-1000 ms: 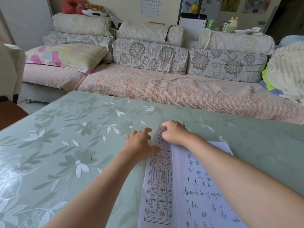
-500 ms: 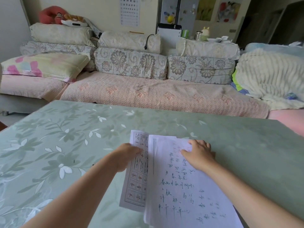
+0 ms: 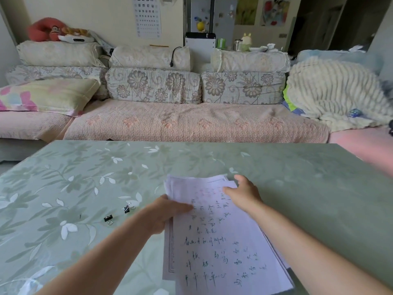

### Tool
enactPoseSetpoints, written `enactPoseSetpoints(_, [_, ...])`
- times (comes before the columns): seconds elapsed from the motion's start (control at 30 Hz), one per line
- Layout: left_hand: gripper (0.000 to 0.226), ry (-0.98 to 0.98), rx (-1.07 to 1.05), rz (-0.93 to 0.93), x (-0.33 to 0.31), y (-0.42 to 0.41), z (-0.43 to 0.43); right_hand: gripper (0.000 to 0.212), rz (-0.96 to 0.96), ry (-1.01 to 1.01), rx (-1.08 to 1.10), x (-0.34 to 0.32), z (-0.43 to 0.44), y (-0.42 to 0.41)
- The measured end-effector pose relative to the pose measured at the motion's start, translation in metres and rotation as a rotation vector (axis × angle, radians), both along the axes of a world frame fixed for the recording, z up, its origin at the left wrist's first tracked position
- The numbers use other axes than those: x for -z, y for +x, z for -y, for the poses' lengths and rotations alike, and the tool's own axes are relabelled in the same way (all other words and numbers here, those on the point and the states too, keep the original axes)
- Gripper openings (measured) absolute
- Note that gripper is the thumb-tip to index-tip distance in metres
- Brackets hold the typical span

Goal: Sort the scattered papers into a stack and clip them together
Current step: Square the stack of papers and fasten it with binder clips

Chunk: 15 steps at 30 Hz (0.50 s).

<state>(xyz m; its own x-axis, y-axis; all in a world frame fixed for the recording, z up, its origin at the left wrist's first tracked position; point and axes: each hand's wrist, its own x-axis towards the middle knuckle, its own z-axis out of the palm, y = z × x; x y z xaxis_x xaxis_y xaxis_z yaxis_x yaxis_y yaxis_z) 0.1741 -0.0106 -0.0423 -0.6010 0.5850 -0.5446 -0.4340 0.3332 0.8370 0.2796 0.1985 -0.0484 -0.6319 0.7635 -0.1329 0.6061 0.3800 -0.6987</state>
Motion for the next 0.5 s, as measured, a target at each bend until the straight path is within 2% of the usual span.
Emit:
enactPoseSetpoints(0.07, [0.052,-0.031,-0.104,-0.073,0.004,0.002,-0.003,0.074,-0.062,-0.076,-0.059,-0.001,-0.003,0.011])
enactPoseSetpoints(0.13, [0.051,0.021,-0.172,-0.11,0.006,0.005,-0.004,0.074,-0.102,-0.13,-0.089,-0.001,-0.004,0.023])
enactPoseSetpoints(0.23, [0.045,0.199,-0.212,-0.173,-0.007,0.012,-0.001,0.061,-0.215,-0.226,-0.1,-0.003,-0.005,0.037])
enactPoseSetpoints(0.33, [0.048,0.382,-0.202,-0.241,-0.028,0.015,0.007,0.061,-0.384,-0.386,-0.127,-0.017,-0.003,0.048])
enactPoseSetpoints(0.4, [0.048,0.449,-0.207,-0.283,-0.04,0.019,0.013,0.036,-0.447,-0.366,-0.215,-0.03,0.003,0.054])
enactPoseSetpoints(0.5, [0.048,0.508,-0.214,-0.336,-0.058,0.028,0.02,0.026,-0.547,-0.281,-0.231,-0.047,0.016,0.064])
